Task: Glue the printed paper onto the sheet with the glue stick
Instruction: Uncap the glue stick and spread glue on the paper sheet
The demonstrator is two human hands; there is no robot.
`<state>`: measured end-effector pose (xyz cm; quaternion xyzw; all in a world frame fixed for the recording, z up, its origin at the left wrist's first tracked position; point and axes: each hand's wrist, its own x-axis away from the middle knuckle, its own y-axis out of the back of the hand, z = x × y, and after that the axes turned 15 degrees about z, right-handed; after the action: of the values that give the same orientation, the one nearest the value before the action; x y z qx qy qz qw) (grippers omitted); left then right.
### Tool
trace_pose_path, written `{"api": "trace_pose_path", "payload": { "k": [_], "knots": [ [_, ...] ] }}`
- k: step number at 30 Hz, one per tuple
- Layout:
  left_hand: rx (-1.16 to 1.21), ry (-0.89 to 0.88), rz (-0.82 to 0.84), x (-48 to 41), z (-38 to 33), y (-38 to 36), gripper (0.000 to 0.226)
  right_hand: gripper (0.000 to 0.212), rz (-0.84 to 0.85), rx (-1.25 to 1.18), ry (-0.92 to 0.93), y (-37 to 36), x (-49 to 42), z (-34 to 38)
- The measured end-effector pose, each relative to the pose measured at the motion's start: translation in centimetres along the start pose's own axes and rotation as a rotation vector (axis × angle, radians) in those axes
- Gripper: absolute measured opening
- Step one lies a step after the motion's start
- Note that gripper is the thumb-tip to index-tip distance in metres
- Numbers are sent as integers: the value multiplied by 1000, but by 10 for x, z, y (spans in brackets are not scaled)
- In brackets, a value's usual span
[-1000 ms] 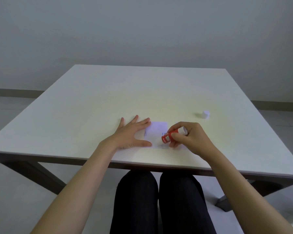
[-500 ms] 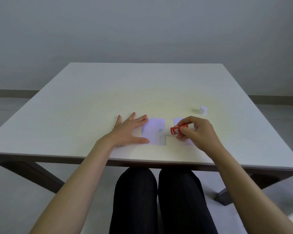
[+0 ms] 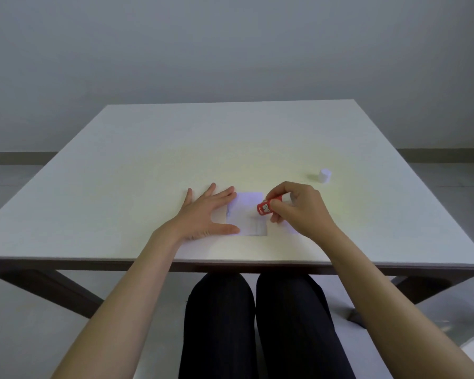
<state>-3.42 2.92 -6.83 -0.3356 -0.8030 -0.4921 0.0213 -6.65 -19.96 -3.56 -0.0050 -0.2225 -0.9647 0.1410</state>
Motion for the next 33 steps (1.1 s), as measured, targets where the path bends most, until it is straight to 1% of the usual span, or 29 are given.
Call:
{"api": "trace_pose_path", "payload": {
  "k": [1,2,6,8,10,13,15,16,18,20,21,22,24,26,27,29,31,33],
  "knots": [
    [-5,0,-2,0,0,0,88,9,45,-6,6,0,-1,1],
    [-6,-2,-3,0,1,0,88,10,49,-19,4,0,-4,2],
    [3,-5,4,-1,1,0,86,10,-147,-75,-41,2,-19,0],
    [4,-6,0,0,2,0,87,8,-169,13,-25,-4,-19,-1],
    [-2,-8,-5,0,2,-1,90,9,-112,90,12,-15,-12,-1],
    [6,-13,0,-1,2,-2,97,10,19,94,73,-32,-1,3],
    [0,-8,5,-1,2,-1,98,9,58,87,88,-32,0,5],
    [-9,-3,3,-1,2,-1,98,8,52,59,82,-30,-1,5],
    [-22,3,-4,-1,1,-1,96,9,-30,30,44,-25,-6,4],
    [-22,0,-6,0,0,-1,96,14,-133,93,21,-23,-6,2],
    [-20,-4,-7,1,0,-1,96,15,-153,121,28,-24,-3,2],
    [-18,-8,-9,1,0,-1,97,13,-139,138,48,-26,1,1],
    [-11,-8,-12,1,-1,-1,99,10,-45,162,85,-31,13,-1],
    [-14,2,-11,2,-2,-1,100,12,22,139,80,-30,23,-3],
    [-20,7,-12,2,-3,-1,100,12,14,88,63,-28,26,-3],
    [-39,12,-15,3,-4,-2,99,13,-55,-85,40,-21,29,-2],
    [-25,11,-8,3,-5,-2,96,14,-115,-433,33,-14,31,-1],
    [94,-3,6,7,-6,1,90,15,-103,-871,24,-9,34,1]
  ]
}}
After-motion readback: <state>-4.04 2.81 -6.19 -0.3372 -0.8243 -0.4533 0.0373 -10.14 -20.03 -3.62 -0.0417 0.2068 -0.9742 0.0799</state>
